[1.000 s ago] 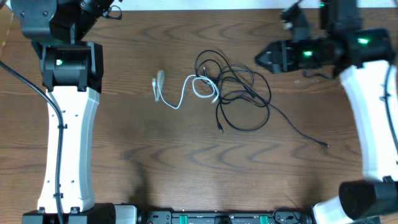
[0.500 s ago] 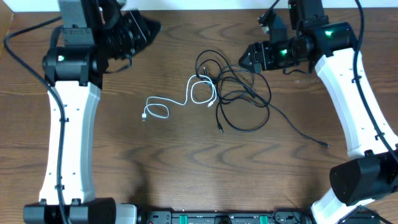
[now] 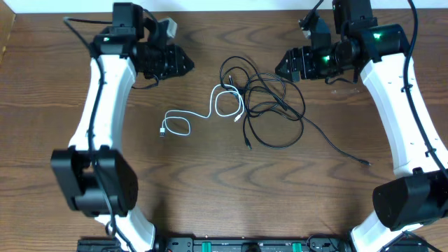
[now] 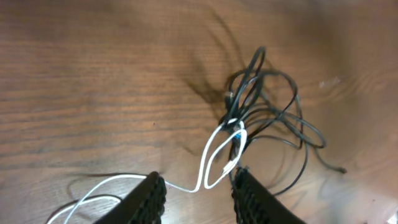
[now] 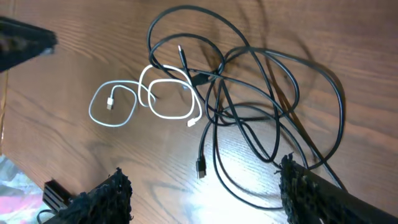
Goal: Untangle cables
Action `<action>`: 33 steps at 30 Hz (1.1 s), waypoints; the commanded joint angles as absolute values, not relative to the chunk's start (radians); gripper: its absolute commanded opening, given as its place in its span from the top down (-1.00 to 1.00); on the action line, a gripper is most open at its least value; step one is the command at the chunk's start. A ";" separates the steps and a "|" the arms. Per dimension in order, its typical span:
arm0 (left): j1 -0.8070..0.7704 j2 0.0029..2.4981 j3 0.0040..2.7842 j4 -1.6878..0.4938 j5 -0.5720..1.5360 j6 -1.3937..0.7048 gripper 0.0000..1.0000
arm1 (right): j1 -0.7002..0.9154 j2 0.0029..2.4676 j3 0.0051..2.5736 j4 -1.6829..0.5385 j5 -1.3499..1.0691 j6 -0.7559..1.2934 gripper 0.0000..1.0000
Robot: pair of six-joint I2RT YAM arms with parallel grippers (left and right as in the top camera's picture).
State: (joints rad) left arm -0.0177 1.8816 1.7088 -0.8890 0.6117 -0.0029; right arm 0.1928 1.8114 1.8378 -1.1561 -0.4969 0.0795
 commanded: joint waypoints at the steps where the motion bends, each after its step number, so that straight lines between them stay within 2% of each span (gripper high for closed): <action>1: -0.036 1.916 1.704 -0.894 0.644 0.128 0.18 | 0.191 1.814 1.837 -1.167 -0.487 0.081 -0.51; 10: -0.117 2.005 1.703 -0.897 0.606 0.191 0.14 | 0.191 1.814 1.837 -1.173 -0.487 0.081 -0.51; 14: -0.131 2.040 1.703 -0.893 0.548 0.191 0.14 | 0.191 1.814 1.837 -1.180 -0.484 0.081 -0.54; 33: -0.161 2.162 1.703 -0.848 0.549 0.190 0.14 | 0.191 1.814 1.837 -1.181 -0.472 0.080 -0.57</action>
State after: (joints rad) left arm -0.1455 2.1380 1.7084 -0.8482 0.5575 0.1665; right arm 0.1928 1.8114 1.8378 -1.1812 -0.4740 0.0792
